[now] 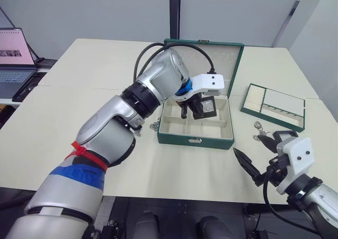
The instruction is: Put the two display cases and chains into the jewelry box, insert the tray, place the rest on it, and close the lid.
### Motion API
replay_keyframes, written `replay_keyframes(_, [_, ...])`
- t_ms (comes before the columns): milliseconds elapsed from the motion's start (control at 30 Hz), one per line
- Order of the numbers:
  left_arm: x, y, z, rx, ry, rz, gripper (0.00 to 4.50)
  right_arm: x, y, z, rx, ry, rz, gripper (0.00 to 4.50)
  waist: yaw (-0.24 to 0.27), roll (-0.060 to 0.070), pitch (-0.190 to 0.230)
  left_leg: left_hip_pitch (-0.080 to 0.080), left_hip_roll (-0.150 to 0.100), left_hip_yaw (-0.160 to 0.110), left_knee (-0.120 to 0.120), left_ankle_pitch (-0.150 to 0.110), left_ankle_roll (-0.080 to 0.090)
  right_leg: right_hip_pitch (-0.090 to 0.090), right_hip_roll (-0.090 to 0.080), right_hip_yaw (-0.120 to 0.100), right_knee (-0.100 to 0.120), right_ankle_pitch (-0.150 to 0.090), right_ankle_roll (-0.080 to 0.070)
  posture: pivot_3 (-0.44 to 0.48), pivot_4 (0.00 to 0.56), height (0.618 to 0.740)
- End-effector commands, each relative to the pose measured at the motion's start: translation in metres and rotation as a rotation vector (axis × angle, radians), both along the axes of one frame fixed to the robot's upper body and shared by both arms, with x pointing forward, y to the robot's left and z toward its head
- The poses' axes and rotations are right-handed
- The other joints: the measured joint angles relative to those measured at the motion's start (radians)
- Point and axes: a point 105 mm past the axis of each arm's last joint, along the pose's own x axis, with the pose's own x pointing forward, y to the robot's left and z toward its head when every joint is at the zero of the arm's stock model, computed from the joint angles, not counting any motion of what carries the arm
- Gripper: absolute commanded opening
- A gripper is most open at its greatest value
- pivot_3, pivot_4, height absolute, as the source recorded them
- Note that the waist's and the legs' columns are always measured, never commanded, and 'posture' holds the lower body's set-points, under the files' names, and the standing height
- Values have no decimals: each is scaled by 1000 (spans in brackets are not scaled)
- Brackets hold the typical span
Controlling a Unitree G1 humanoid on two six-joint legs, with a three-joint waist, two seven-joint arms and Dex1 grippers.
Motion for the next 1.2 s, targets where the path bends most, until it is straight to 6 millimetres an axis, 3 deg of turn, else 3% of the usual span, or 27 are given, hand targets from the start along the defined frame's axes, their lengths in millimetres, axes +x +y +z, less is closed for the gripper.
replay_keyframes(33, [8, -10, 14, -19, -92, -34, 36, -3, 3, 12, -7, -61, 15, 4500, 0, 0, 0, 0, 0, 0, 0, 0, 0, 0, 0, 0, 0, 0, 0, 0, 150, 740])
replay_keyframes(400, [23, -11, 1, 20, -152, -50, 36, -5, 2, 12, -2, -57, 0, 4500, 0, 0, 0, 0, -1, 0, 0, 0, 0, 0, 0, 1, 0, 0, 0, 0, 150, 740])
replay_keyframes(1200, [27, -10, -14, 46, -139, -37, 36, -7, 4, 12, 2, -47, -4, 4500, 0, 0, 0, -1, -2, 0, 0, 0, 0, 1, 0, 1, 0, 0, 0, 0, 150, 740])
